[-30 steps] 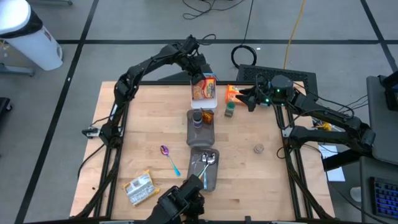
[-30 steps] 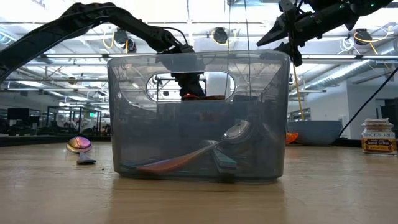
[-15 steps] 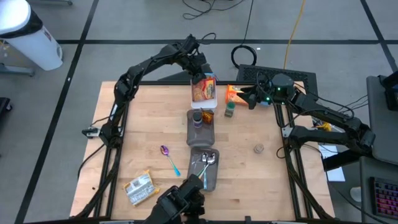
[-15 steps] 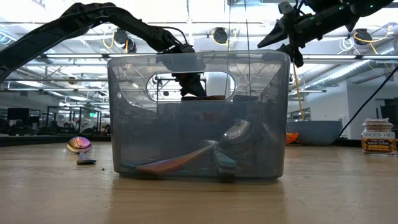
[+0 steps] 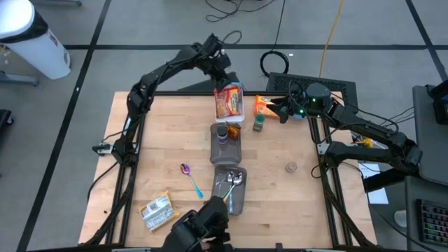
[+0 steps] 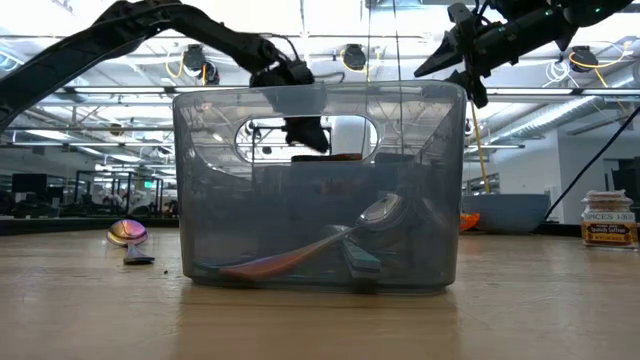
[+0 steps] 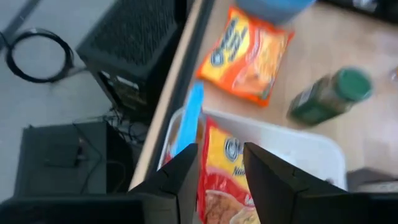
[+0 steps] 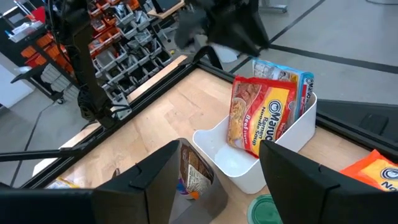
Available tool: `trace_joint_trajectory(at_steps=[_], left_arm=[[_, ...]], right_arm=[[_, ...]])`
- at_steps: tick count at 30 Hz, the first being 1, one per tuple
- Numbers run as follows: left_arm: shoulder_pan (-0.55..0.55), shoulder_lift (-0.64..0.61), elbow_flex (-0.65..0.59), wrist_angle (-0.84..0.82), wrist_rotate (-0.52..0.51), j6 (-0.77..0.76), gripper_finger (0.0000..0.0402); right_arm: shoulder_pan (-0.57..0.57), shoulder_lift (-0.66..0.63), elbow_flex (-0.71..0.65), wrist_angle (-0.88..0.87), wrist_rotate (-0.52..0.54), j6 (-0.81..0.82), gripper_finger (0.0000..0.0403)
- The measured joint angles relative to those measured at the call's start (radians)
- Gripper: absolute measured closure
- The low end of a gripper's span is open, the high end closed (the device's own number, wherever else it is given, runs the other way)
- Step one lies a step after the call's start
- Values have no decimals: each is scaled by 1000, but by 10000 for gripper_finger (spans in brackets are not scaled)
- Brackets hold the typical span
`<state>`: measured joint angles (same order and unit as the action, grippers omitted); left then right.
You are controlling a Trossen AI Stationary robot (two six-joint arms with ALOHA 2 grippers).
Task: Pick & Place Food Item
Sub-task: Put the purple spoon into the bottom black bin
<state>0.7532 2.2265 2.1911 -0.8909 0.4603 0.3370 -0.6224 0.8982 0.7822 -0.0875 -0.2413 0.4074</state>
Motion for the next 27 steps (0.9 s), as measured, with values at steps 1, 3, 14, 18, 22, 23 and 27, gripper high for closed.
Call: trace_joint_trajectory(at_steps=[1, 3, 14, 18, 22, 23, 27], left_arm=[[0, -2, 29, -14, -1, -12, 265], [0, -4, 96, -52, 0, -41, 266], [-2, -175, 137, -172, -116, -157, 270], [0, -270, 137, -311, -174, -165, 270], [-4, -354, 137, -480, -195, -193, 270], [-9, -369, 137, -523, -197, -203, 270], [-35, -429, 136, -642, -145, -216, 270]], right_arm=[[0, 0, 0, 0, 0, -3, 190], [0, 0, 0, 0, 1, -12, 190], [-1, 0, 0, 7, 76, -118, 190], [-1, 3, 0, 10, 114, -151, 190], [-1, 26, 0, 11, 113, -158, 190], [0, 34, 0, 16, 110, -154, 190], [0, 74, -1, 48, 64, -101, 190]])
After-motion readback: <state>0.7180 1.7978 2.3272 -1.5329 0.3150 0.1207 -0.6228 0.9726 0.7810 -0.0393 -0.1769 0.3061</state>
